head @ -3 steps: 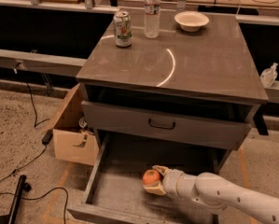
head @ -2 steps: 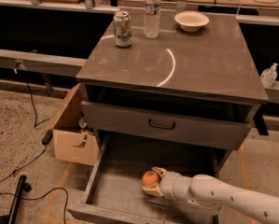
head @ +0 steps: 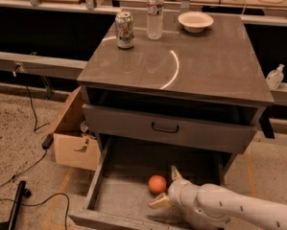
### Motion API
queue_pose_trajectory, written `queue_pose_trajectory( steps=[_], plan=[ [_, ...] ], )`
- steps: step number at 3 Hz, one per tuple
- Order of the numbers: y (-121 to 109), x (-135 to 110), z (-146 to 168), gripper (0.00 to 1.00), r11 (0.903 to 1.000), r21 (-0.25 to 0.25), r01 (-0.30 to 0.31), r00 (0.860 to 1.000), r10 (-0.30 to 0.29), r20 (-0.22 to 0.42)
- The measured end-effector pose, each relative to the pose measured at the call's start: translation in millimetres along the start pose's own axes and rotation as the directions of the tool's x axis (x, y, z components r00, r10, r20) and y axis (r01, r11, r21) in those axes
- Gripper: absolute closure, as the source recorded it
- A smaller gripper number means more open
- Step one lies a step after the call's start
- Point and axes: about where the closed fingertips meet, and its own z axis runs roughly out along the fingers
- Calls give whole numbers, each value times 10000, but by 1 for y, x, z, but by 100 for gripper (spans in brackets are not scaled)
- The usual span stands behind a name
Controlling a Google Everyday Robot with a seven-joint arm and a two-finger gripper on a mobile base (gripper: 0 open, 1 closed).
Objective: Place orange into middle drawer
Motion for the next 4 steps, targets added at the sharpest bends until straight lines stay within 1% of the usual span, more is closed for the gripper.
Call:
queue_pose_trajectory(
  steps=[1,2,3,4],
  plan=[
    [-18,2,-39,0,9939,1042,-359,9991,382,-200],
    [-33,10,-83,15,9774,2012,-643,9956,765,-535],
    [-42,21,-131,38,9583,2754,-763,9874,1109,-1125],
    [-51,31,-174,62,9341,3494,-727,9734,1428,-1793]
  ],
)
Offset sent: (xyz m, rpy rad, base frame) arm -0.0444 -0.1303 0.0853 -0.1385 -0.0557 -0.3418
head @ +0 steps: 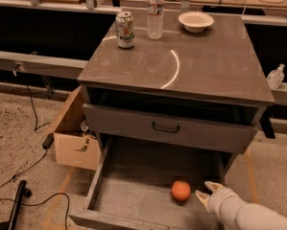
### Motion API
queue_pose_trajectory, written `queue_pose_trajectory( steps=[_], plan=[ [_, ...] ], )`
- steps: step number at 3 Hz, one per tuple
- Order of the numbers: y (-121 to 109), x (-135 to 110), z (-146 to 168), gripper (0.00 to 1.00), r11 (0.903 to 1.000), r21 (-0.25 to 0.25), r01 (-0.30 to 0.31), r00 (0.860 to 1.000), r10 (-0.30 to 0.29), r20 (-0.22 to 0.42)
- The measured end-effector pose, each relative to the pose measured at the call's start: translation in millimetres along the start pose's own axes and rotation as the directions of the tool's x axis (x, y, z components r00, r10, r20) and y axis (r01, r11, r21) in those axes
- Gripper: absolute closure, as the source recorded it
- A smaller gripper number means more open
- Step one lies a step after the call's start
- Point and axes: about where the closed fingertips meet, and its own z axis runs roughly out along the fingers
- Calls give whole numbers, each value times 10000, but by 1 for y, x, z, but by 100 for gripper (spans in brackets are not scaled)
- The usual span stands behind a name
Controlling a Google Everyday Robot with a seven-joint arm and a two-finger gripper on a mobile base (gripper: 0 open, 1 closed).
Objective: Place orange into middle drawer
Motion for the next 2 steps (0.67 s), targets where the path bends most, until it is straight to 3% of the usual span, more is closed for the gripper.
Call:
queue_pose_trajectory(
  steps=[1,2],
  plan=[
    [-4,-2,-5,85,9999,109,48,10000,-48,-23],
    [-3,-3,-4,100,9999,87,53,10000,-53,-12]
  ],
)
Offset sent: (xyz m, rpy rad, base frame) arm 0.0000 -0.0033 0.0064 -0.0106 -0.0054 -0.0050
